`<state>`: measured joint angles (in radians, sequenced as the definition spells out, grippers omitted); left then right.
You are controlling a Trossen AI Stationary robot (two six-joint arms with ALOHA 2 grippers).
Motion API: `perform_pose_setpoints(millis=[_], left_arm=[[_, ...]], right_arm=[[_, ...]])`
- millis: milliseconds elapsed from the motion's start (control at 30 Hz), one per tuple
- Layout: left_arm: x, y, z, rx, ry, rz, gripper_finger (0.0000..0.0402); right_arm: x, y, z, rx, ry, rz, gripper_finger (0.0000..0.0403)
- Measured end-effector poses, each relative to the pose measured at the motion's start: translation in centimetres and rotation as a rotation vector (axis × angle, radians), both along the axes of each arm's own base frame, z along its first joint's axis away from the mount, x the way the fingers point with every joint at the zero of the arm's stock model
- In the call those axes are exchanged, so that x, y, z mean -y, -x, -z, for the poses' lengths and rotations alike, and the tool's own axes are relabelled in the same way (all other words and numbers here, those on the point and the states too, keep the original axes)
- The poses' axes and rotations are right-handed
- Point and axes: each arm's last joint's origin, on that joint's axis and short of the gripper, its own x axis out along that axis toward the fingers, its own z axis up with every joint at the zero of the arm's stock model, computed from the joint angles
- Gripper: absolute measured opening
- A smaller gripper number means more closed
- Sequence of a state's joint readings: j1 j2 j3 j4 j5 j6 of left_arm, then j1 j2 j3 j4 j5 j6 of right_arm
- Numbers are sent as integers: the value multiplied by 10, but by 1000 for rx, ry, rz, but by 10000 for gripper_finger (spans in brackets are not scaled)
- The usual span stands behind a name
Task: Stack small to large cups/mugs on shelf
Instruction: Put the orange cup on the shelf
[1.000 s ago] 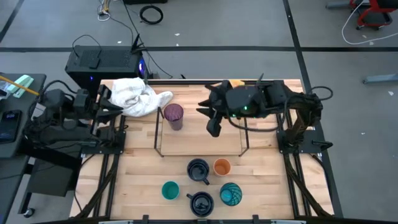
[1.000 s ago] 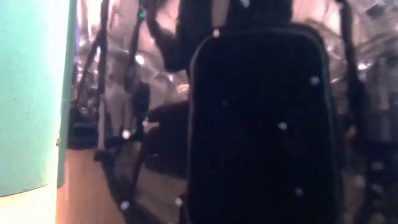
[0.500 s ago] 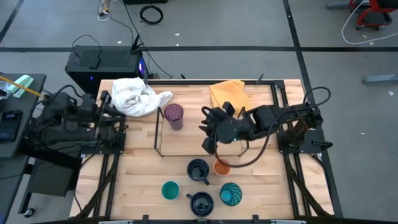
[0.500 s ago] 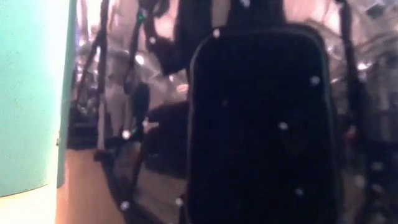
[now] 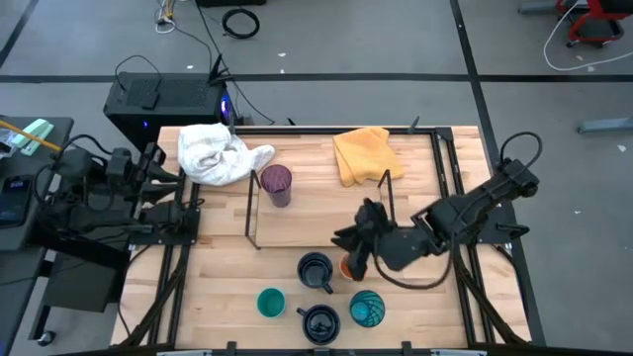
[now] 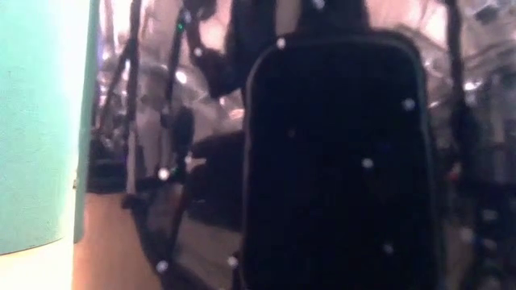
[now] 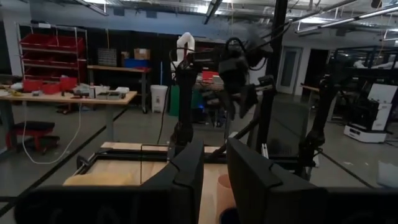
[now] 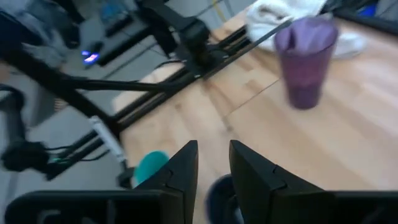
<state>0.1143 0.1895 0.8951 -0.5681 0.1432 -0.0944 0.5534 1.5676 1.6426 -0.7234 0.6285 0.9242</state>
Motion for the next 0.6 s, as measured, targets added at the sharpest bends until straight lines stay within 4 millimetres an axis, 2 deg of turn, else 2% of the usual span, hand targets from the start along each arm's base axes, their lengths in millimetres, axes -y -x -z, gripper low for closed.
perform_pose_setpoints(millis=[333,600], left_arm=[[0,1,-4,45,-5,0,80],[0,1,-4,47,-5,0,73]], right_arm=[[-35,38,30,2,-159,-37,94],[-54,75,43,-154,-181,-60,94]])
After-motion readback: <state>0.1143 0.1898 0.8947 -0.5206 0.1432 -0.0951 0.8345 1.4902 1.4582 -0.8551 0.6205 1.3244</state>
